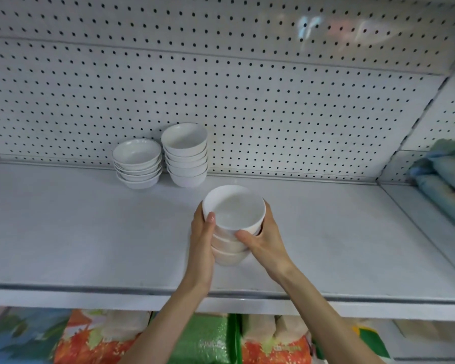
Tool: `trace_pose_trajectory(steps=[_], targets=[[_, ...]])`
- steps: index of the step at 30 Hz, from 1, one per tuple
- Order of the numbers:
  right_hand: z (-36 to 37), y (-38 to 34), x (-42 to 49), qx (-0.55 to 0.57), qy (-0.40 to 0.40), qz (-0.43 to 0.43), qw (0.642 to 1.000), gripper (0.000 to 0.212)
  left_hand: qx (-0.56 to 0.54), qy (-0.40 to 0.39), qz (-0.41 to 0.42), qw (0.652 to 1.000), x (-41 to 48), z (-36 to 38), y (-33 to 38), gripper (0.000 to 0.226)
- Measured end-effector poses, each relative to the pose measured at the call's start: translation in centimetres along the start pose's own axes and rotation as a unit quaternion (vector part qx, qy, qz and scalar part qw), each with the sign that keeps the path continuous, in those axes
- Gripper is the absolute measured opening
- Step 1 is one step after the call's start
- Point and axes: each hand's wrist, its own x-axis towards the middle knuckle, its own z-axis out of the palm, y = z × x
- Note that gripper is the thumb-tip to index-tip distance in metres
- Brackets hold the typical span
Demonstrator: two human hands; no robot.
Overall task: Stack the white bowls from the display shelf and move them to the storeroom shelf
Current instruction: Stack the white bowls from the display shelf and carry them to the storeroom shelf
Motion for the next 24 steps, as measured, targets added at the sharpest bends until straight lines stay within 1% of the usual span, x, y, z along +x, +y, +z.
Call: trace_pose_trajectory(steps=[2,3,6,7,9,11,13,14,16,17,18,19,20,21,22,24], targets=[[-0.1,0.1,0.3,-0.002,-0.008,-0.002,1.0,0.081,0.001,0.0,0.005,1.0,0.3,0.0,-0.1,0.068],[-0.3,0.2,0.5,-0.005,-0.017,-0.003,1.0,0.087,0.0,-0.002,0.01,1.0,0.4,0.0,-0.1,0.067],[-0.8,0.9,0.5,-0.031,-0.053,0.004,0.998,0.118,-0.005,-0.018,0.013,1.0,0.5,-0.3,-0.1,0.063],[-0.9,1.2,0.4,-0.046,-0.064,0.008,0.997,0.123,-0.003,-0.028,0.012,1.0,0.4,-0.5,-0.1,0.063],[-1.0,1.9,0.0,-0.074,-0.072,0.014,0.995,0.12,0.016,-0.034,0.007,0.999,0.4,-1.5,-0.2,0.067],[-1.1,2.3,0.0,-0.089,-0.068,0.016,0.994,0.114,0.047,-0.034,-0.014,0.998,0.7,-2.8,-0.4,0.077],[-1.1,2.7,0.2,-0.103,-0.053,0.019,0.993,0.107,0.097,-0.03,-0.032,0.994,1.1,-4.3,-0.5,0.082],[-1.1,2.8,0.2,-0.112,-0.046,0.02,0.992,0.104,0.136,-0.022,-0.028,0.99,1.3,-5.1,-0.5,0.08],[-1.2,3.2,0.4,-0.128,-0.032,0.02,0.991,0.099,0.235,0.001,0.01,0.972,1.6,-6.6,-0.2,0.068],[-1.2,3.4,0.7,-0.135,-0.023,0.019,0.99,0.099,0.29,0.012,0.035,0.956,1.7,-7.3,0.0,0.065],[-1.2,3.5,1.1,-0.138,-0.014,0.019,0.99,0.101,0.351,0.021,0.062,0.934,1.9,-8.0,0.0,0.067],[-1.2,3.6,1.8,-0.137,-0.004,0.02,0.99,0.101,0.42,0.025,0.086,0.903,2.2,-8.7,0.0,0.072],[-1.2,3.8,2.6,-0.133,0.006,0.022,0.991,0.102,0.484,0.028,0.1,0.869,2.5,-9.4,-0.3,0.076],[-1.2,3.9,3.7,-0.132,0.017,0.022,0.991,0.106,0.529,0.032,0.101,0.842,2.7,-9.9,-0.6,0.078],[-1.2,4.1,4.8,-0.132,0.028,0.02,0.991,0.11,0.549,0.038,0.088,0.83,2.8,-10.2,-1.0,0.081],[-1.3,4.3,7.1,-0.134,0.05,0.015,0.99,0.11,0.554,0.044,0.06,0.829,2.9,-10.4,-1.3,0.084]])
